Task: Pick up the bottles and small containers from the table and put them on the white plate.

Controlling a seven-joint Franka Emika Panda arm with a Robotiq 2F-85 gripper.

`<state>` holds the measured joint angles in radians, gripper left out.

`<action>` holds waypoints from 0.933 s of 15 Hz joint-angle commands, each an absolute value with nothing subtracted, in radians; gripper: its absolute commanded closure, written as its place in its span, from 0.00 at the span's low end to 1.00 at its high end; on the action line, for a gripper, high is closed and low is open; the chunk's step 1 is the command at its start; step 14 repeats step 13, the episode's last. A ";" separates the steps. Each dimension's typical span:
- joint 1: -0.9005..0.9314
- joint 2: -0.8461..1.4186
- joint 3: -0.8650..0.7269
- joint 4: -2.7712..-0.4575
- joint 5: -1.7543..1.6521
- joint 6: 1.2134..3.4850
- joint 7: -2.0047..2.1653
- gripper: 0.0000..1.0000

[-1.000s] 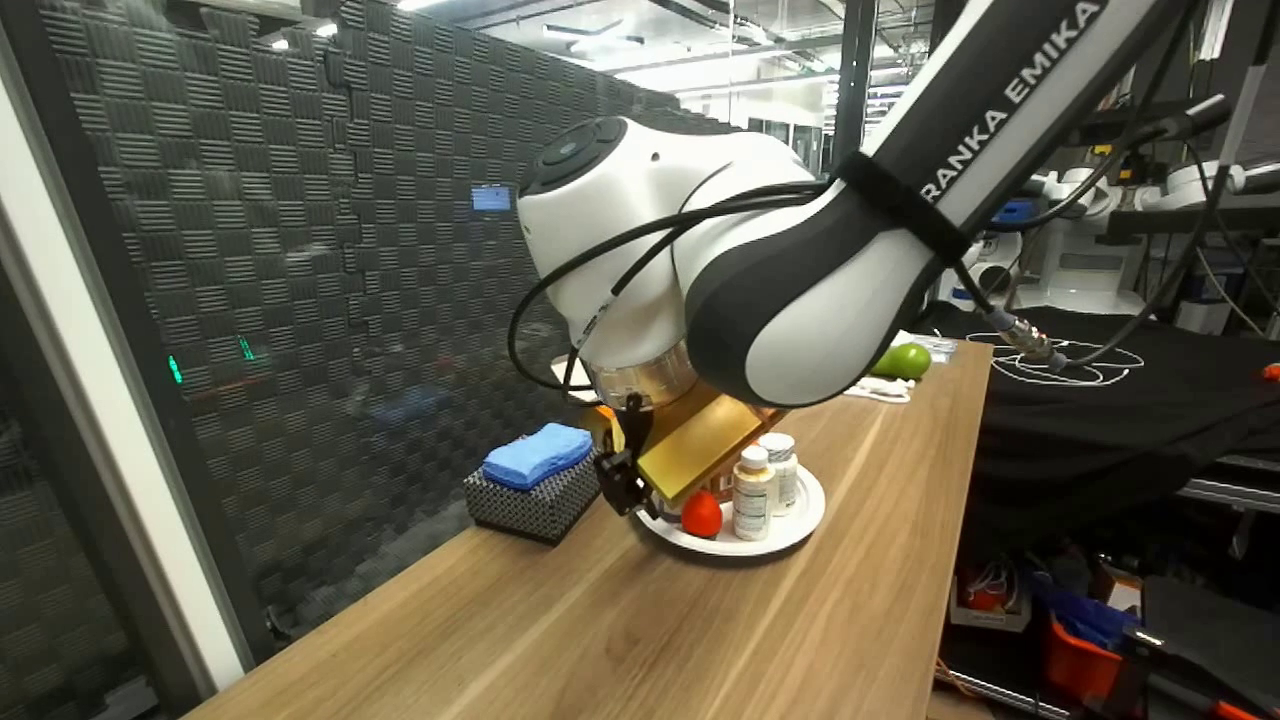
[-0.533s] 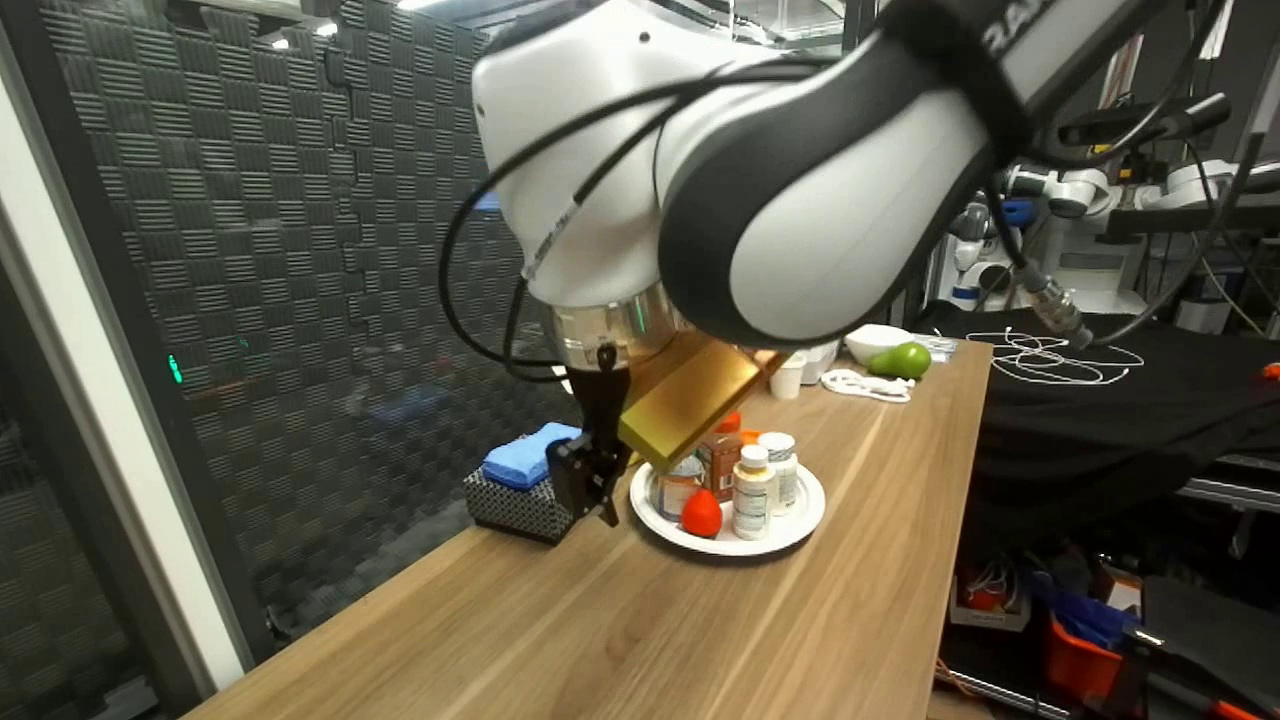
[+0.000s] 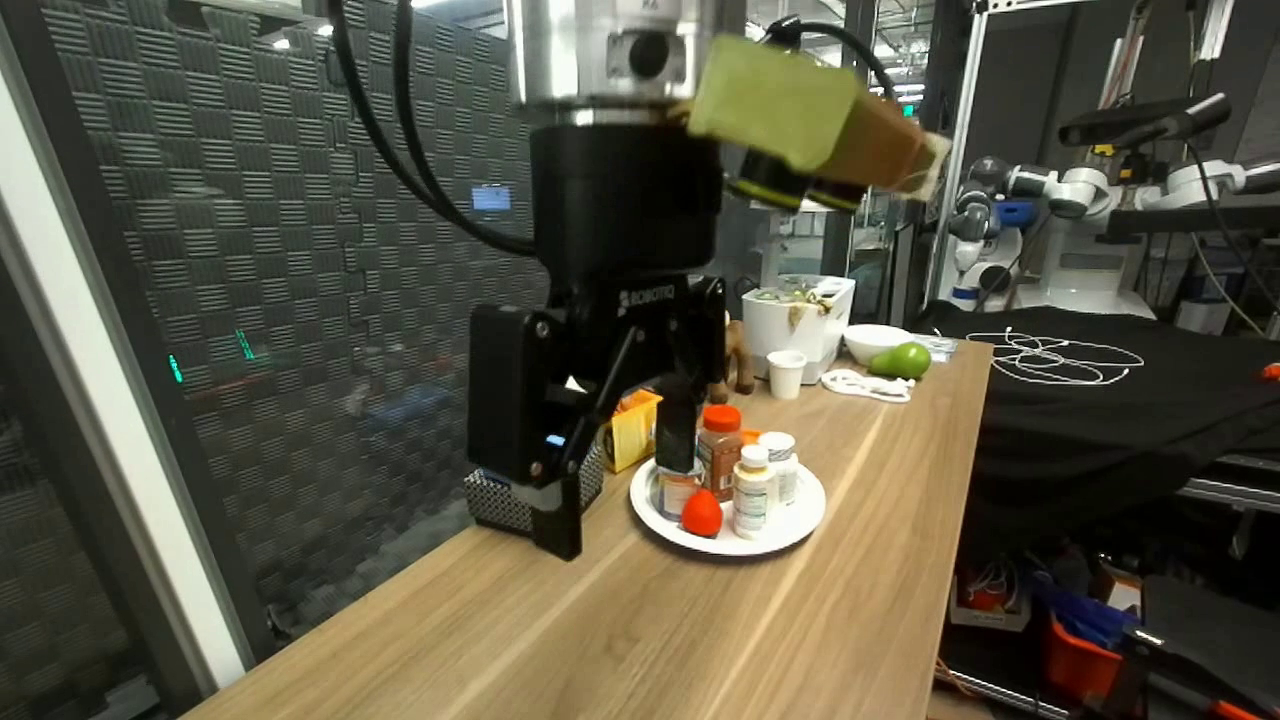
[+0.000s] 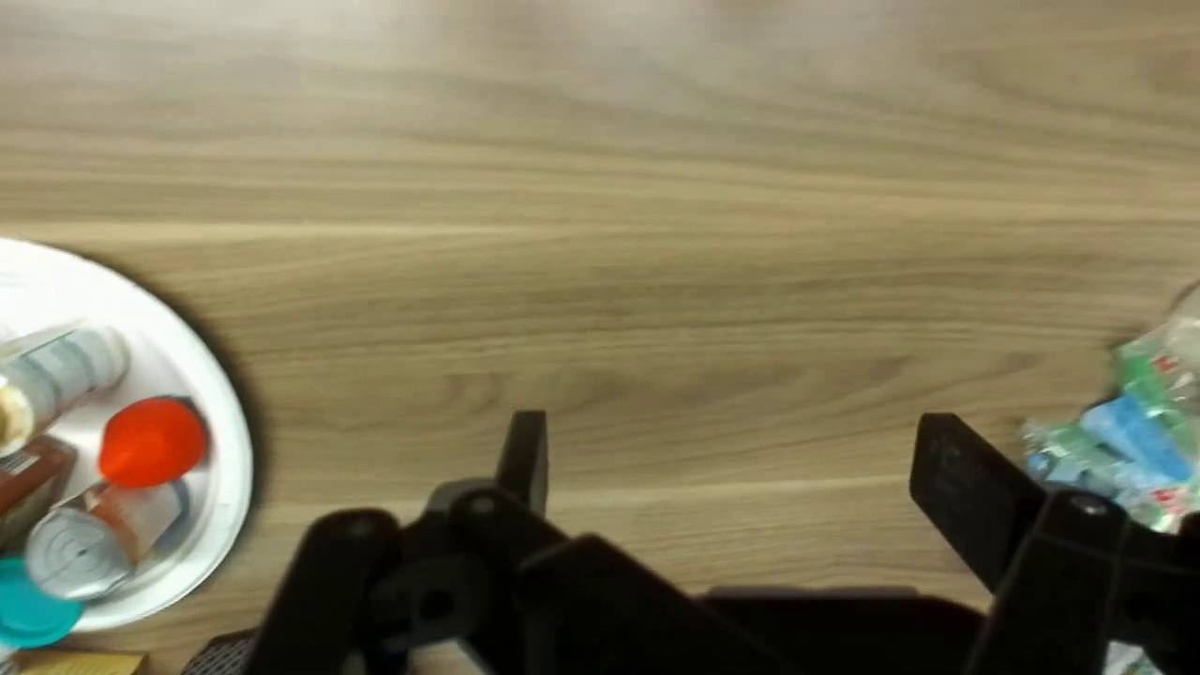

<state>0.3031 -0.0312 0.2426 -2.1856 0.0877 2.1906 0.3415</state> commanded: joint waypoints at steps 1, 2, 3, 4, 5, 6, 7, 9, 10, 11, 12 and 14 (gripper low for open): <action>0.312 -0.168 0.273 -2.272 0.248 2.118 0.266 0.00; 0.295 -0.088 0.274 -2.217 0.185 2.142 0.301 0.00; 0.298 -0.113 0.281 -2.234 0.208 2.130 0.294 0.00; 0.301 -0.131 0.285 -2.248 0.218 2.125 0.292 0.00; 0.302 -0.143 0.286 -2.258 0.222 2.125 0.291 0.00; 0.302 -0.147 0.286 -2.263 0.222 2.125 0.290 0.00; 0.302 -0.147 0.285 -2.265 0.222 2.125 0.290 0.00; 0.301 -0.147 0.285 -2.266 0.222 2.125 0.290 0.00; 0.301 -0.147 0.285 -2.266 0.222 2.125 0.289 0.00; 0.301 -0.147 0.285 -2.266 0.222 2.125 0.289 0.00; 0.301 -0.147 0.285 -2.266 0.222 2.125 0.289 0.00; 0.301 -0.147 0.285 -2.266 0.222 2.125 0.289 0.00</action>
